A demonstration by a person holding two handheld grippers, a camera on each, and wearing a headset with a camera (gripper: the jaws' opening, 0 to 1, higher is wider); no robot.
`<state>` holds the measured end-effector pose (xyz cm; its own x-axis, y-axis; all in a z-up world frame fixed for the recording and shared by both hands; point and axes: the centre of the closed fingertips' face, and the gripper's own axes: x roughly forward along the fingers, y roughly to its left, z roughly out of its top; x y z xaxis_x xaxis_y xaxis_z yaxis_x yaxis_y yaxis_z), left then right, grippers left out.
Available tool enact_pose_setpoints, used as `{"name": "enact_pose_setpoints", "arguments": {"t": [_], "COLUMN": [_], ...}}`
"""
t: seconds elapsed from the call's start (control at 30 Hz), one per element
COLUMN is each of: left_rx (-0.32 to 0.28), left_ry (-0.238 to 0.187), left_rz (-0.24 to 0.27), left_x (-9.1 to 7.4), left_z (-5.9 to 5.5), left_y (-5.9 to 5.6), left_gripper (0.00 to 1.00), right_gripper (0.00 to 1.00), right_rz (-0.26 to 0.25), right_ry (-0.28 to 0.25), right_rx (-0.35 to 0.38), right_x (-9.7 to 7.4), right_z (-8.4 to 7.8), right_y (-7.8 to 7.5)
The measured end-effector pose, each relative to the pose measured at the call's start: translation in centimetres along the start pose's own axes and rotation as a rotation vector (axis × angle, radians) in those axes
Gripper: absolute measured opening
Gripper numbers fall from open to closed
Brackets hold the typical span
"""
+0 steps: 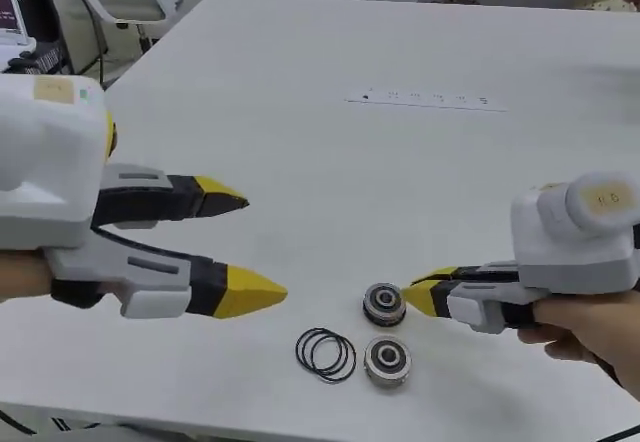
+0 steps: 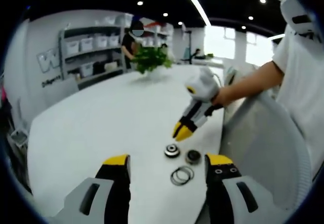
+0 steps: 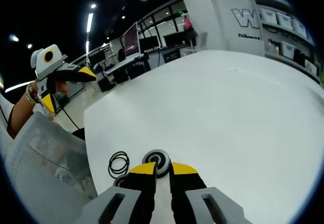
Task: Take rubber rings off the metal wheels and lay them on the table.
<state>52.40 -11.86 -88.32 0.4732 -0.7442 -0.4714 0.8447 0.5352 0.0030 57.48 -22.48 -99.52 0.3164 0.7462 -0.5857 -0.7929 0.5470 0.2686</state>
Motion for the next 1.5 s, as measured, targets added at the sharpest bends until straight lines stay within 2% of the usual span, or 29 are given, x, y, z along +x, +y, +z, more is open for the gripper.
{"name": "enact_pose_setpoints", "arguments": {"t": [0.2,0.4,0.5,0.7,0.87,1.1,1.2,1.27,1.4,1.5], "left_rx": [0.040,0.100,0.098,0.069,0.104,0.115,0.147,0.140,0.084,0.095], "left_ry": [-0.002,-0.021,-0.029,-0.049,-0.022,0.050,0.066,0.078,0.104,0.112], "left_rz": [-0.040,-0.078,-0.089,-0.102,-0.110,-0.106,-0.101,-0.104,-0.123,-0.113], "left_x": [1.8,4.5,5.9,8.5,10.5,13.0,13.6,14.0,14.4,14.7], "left_z": [1.2,2.7,3.0,2.8,1.8,-0.9,-2.1,-2.9,-4.2,-4.5], "left_y": [-0.3,-0.8,-0.8,-0.5,-0.6,-0.2,-0.3,-0.5,-1.0,-0.9], "left_gripper": [0.59,0.57,0.56,0.54,0.50,0.41,0.39,0.37,0.33,0.29], "right_gripper": [0.08,0.10,0.13,0.16,0.18,0.19,0.19,0.19,0.19,0.19], "right_rz": [-0.001,0.008,0.013,0.024,0.026,0.029,0.031,0.034,0.040,0.041], "right_ry": [0.013,0.039,0.069,0.078,0.091,0.093,0.090,0.092,0.091,0.088], "right_rx": [0.003,-0.024,-0.056,-0.069,-0.084,-0.102,-0.102,-0.106,-0.115,-0.116], "right_x": [-0.1,0.0,0.2,0.4,0.6,0.9,1.1,1.2,1.4,1.4], "right_z": [-0.5,-1.2,-1.9,-2.1,-2.4,-2.5,-2.5,-2.5,-2.5,-2.5], "right_y": [-0.3,-0.2,0.1,0.1,0.3,0.5,0.6,0.7,1.0,1.1]}}
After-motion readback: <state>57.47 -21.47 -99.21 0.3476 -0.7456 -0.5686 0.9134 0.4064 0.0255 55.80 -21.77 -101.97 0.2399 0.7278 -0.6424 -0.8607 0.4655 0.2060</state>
